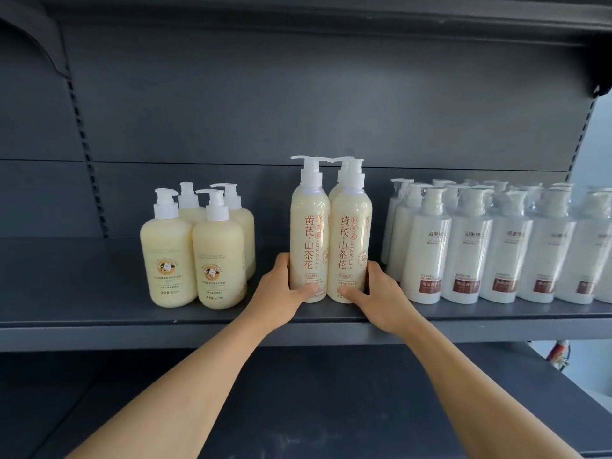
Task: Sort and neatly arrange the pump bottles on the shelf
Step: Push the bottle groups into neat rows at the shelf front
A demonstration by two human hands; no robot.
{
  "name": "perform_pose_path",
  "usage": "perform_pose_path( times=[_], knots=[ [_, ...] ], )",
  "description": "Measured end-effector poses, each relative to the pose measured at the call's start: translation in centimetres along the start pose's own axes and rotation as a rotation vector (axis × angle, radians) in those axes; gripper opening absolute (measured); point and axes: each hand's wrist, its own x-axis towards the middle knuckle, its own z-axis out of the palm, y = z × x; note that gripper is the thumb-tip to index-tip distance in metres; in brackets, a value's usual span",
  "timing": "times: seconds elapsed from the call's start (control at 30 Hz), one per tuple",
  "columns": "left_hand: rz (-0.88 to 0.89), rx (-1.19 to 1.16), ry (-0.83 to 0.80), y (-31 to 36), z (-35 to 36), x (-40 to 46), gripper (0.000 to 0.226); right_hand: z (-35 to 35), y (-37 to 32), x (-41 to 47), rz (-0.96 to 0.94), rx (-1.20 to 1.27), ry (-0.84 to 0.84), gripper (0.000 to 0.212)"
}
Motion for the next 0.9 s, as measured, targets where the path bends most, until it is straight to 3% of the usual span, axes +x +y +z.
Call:
perform_pose_path(
  times=[0.53,0.63,0.77,0.9],
  knots=[
    [-0.067,0.118,-0.021,0.4,0.1,-0.8,0.066,0.1,1.0,0.2,-0.016,0.058,-0.019,0.061],
    [-0.077,0.156,0.021,0.2,0.1,-1.7,0.078,0.0,0.8,-0.8,0.007,0.137,0.122,0.068],
    [-0.058,0.202,0.072,0.0,-0.2,-4.4,0.079,0.3,-0.2,-3.4,-0.087,0.105,0.381,0.053],
    [-0.030,0.240,0.119,-0.2,-2.5,-7.4,0.063,1.6,-2.8,-5.0,-0.249,0.060,0.371,0.044]
  ],
)
